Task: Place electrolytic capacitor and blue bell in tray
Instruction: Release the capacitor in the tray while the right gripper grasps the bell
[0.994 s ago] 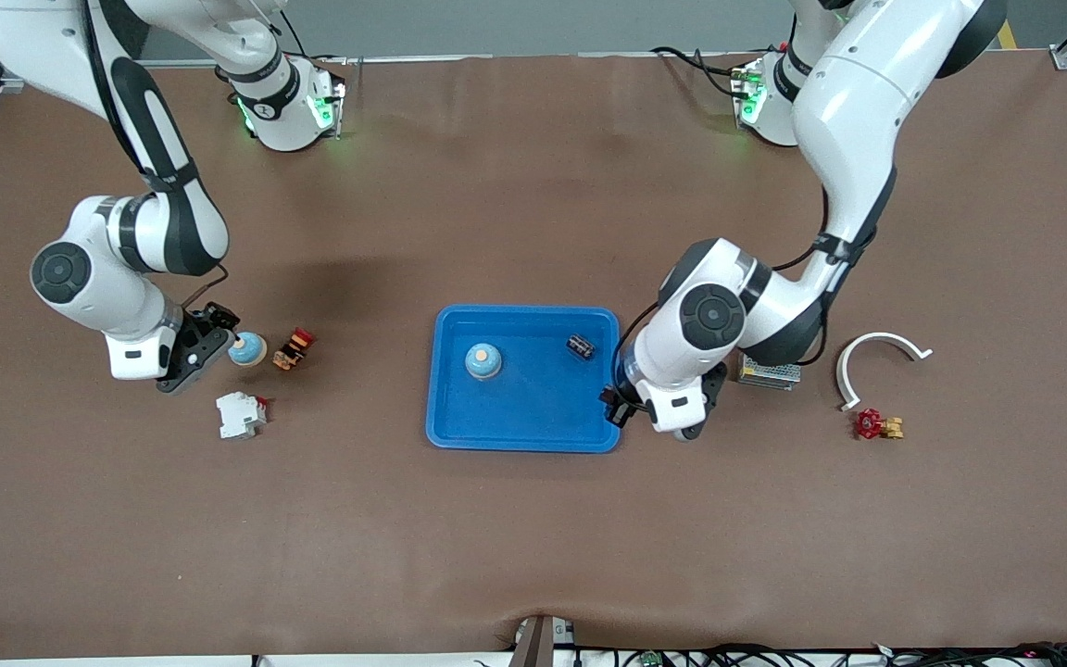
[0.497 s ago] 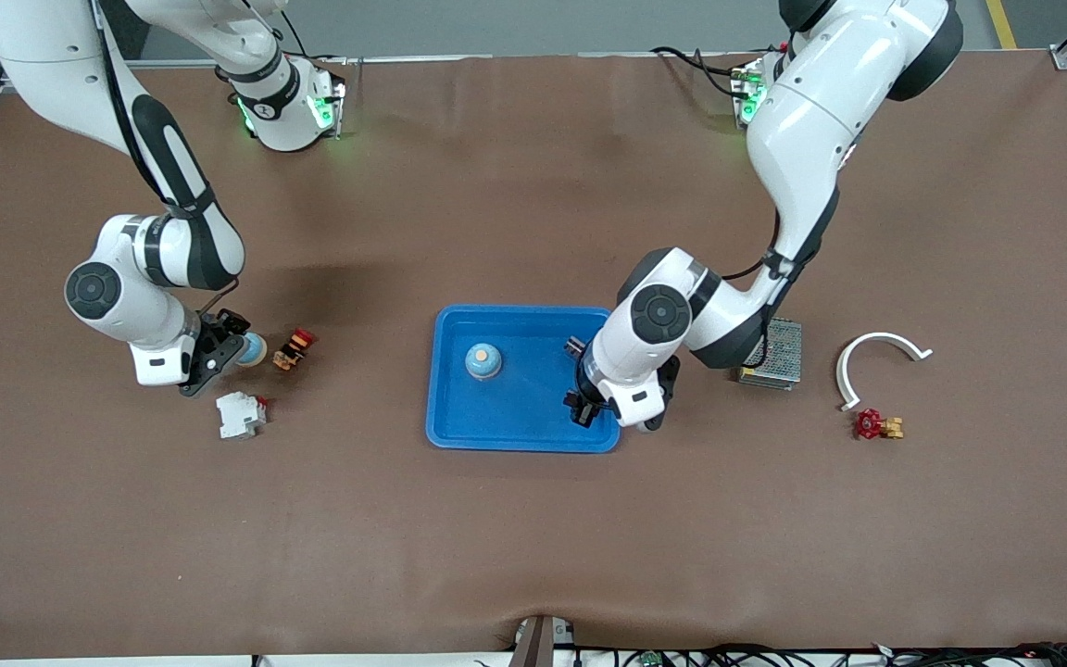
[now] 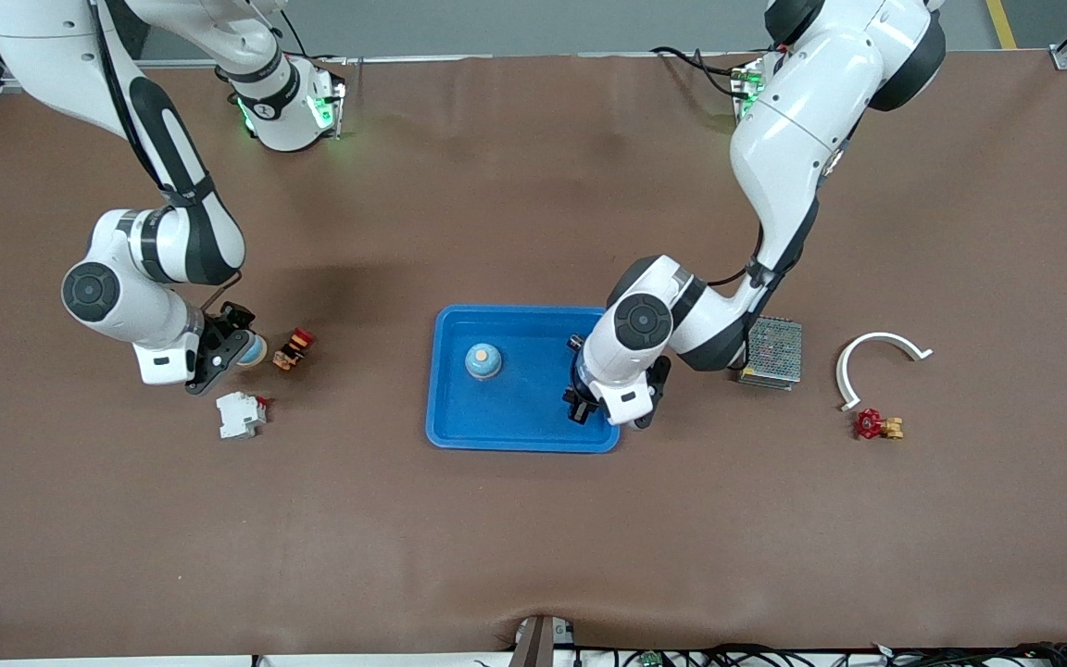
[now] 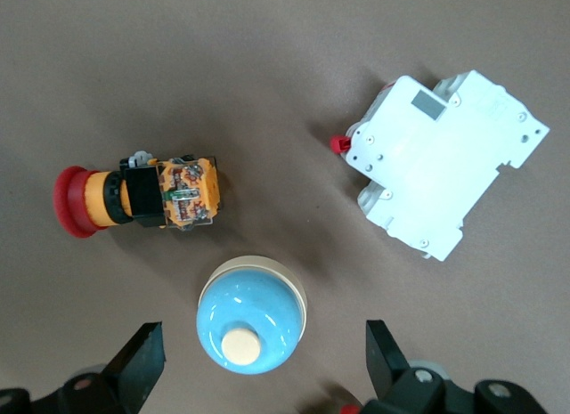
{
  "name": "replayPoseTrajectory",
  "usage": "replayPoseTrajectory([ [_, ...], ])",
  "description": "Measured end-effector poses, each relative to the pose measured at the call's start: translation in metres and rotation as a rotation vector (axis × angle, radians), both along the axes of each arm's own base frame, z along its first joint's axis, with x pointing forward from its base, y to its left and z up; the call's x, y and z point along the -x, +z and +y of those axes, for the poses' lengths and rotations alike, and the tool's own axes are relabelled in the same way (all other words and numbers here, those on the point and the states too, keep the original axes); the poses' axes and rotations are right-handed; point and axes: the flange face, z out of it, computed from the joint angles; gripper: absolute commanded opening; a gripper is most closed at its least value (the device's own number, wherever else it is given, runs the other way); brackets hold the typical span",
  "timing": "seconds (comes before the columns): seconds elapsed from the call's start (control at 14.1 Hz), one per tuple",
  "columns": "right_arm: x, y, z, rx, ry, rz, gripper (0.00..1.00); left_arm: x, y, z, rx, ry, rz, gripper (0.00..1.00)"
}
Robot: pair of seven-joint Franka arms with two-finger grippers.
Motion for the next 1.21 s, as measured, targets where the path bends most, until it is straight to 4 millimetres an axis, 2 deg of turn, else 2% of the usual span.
replayPoseTrajectory([
  [0.28, 0.011, -0.012, -0.002, 0.002, -0.007, 0.019, 1.0, -0.008, 0.012, 0.001, 0.01, 0.008, -0.023, 1.0],
  [0.43, 0.019, -0.02, -0.002, 0.002, -0.009, 0.034, 1.0, -0.016, 0.026, 0.007, 0.002, 0.002, -0.038, 1.0],
  [0.57, 0.023, -0.023, -0.002, 0.002, -0.009, 0.044, 1.0, -0.025, 0.048, 0.021, -0.033, -0.044, -0.044, 1.0],
  [0.85, 0.023, -0.024, -0.002, 0.002, -0.007, 0.027, 1.0, -0.049, 0.129, 0.072, -0.093, -0.191, -0.062, 1.0],
  [1.07, 0.022, -0.024, -0.002, 0.003, -0.007, 0.013, 1.0, -0.052, 0.194, 0.114, -0.142, -0.359, -0.071, 1.0],
  [1.21, 0.02, -0.025, -0.002, 0.004, -0.006, -0.004, 1.0, -0.051, 0.225, 0.139, -0.169, -0.454, -0.065, 1.0],
])
